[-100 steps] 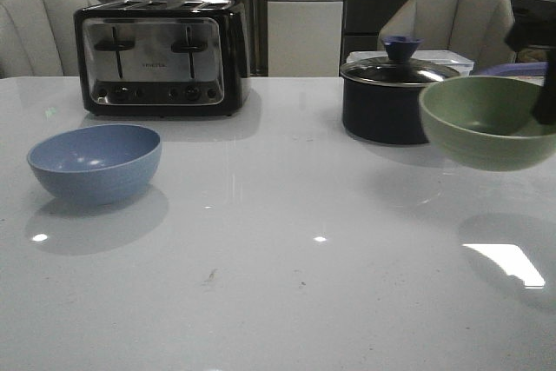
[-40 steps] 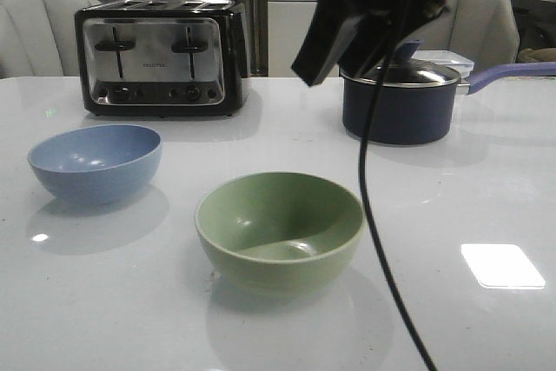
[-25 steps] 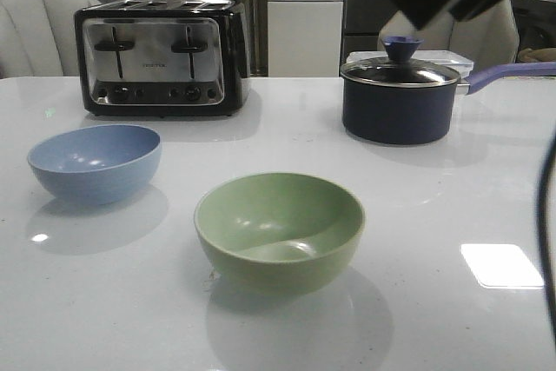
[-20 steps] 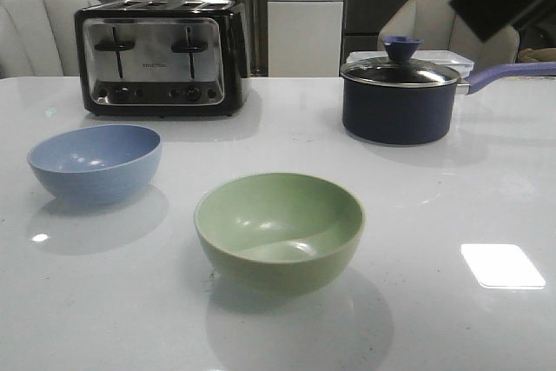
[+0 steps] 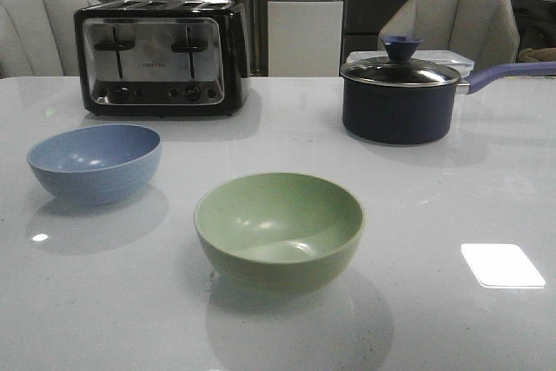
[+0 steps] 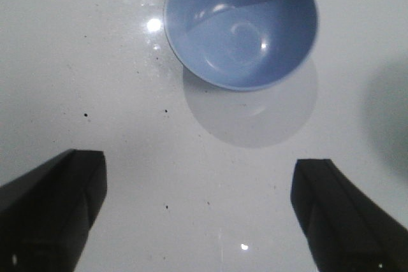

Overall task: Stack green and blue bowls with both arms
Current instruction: 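Lower the left gripper onto the rim of the light blue bowl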

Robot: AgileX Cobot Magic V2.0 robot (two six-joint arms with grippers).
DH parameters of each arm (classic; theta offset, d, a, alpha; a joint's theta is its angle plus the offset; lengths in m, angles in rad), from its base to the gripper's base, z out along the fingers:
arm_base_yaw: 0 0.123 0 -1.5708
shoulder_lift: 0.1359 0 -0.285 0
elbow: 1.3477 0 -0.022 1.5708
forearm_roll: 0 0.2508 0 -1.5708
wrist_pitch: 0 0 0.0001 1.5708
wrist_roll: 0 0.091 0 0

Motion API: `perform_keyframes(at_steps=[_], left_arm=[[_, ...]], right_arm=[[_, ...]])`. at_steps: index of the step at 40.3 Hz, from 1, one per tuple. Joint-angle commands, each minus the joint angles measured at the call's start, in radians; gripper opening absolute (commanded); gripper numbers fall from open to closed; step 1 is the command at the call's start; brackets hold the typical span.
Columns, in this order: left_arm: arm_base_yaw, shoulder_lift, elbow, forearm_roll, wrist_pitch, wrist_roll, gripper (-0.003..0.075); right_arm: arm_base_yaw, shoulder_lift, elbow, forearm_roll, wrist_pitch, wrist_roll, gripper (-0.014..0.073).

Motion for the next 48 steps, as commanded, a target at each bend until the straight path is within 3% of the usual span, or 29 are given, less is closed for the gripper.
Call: perform_keyframes(at_steps=[1,19,30,48], left_arm=[[0.028,0.078,-0.110,-0.035,-0.036,-0.010,0.0635],[0.049,0.512,-0.413,-0.047,-0.037,-0.010,0.0635],[0.049,0.673,-0.505,-0.045,-0.039,-0.010,0.0626],[0.049,0.699,-0.511,-0.038,-0.029,-0.010,0.0230]], right_arm=[[0.000,-0.007,-0.026,0.007,-0.057,-0.001,0.0435],[0.000,-0.007,-0.026,0.007,-0.057,-0.001,0.0435],[0.000,-0.007,-0.026,0.007,-0.057,-0.001,0.0435],[0.000,-0.007,-0.026,0.007,-0.057,-0.001,0.0435]])
